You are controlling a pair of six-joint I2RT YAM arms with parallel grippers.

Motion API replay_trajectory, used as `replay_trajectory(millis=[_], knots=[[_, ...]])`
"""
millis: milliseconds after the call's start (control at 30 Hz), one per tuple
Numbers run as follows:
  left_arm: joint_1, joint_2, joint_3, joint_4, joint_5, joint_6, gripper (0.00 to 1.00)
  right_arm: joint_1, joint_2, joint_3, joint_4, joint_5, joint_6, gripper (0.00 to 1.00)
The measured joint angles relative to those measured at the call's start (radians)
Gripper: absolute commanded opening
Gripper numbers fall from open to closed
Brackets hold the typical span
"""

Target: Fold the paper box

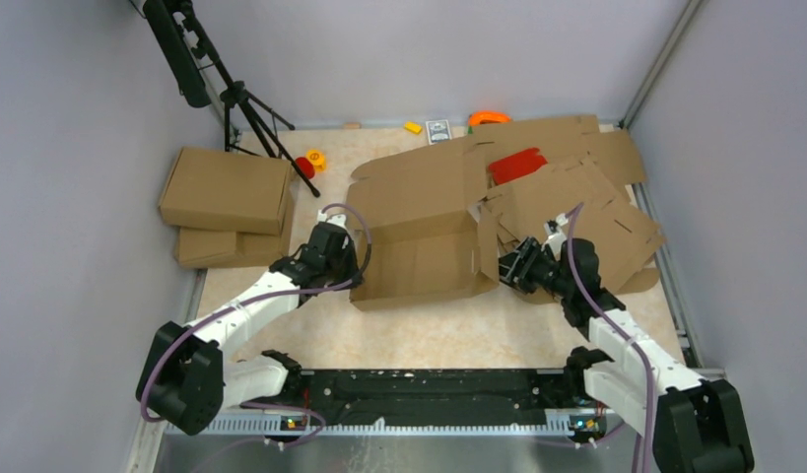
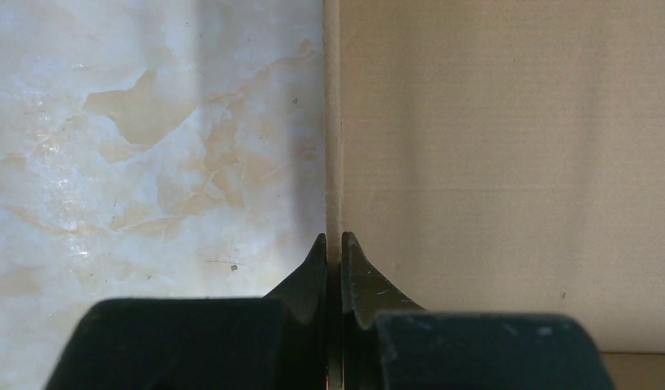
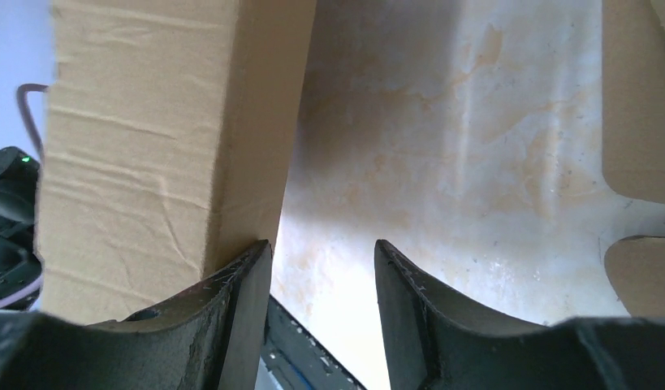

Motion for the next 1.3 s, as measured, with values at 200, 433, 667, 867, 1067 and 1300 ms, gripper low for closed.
replay_trajectory(millis=[200,433,667,867,1067,1300], knots=[[0.000,0.000,0.000,0.000,-0.005,0.023,0.00,0.101,0.065,0.185,-0.255,0.154,-0.138,0.49],[-0.017,0.000,0.000,-0.006,-0.035,0.050,0.00,0.205,0.196,0.329,-0.398,0.323,-0.243,0.49],[-0.025,0.005,0.000,-0.014,-0.055,0.050,0.00,0.229,0.251,0.346,-0.457,0.386,-0.271,0.52],[-0.026,0.014,0.000,-0.011,-0.057,0.050,0.00,0.229,0.191,0.270,-0.362,0.358,-0.225,0.45],[-0.030,0.014,0.000,-0.011,-0.061,0.052,0.00,0.237,0.189,0.276,-0.376,0.360,-0.222,0.37],[-0.034,0.026,0.000,-0.011,-0.064,0.050,0.00,0.246,0.147,0.278,-0.349,0.343,-0.203,0.32]])
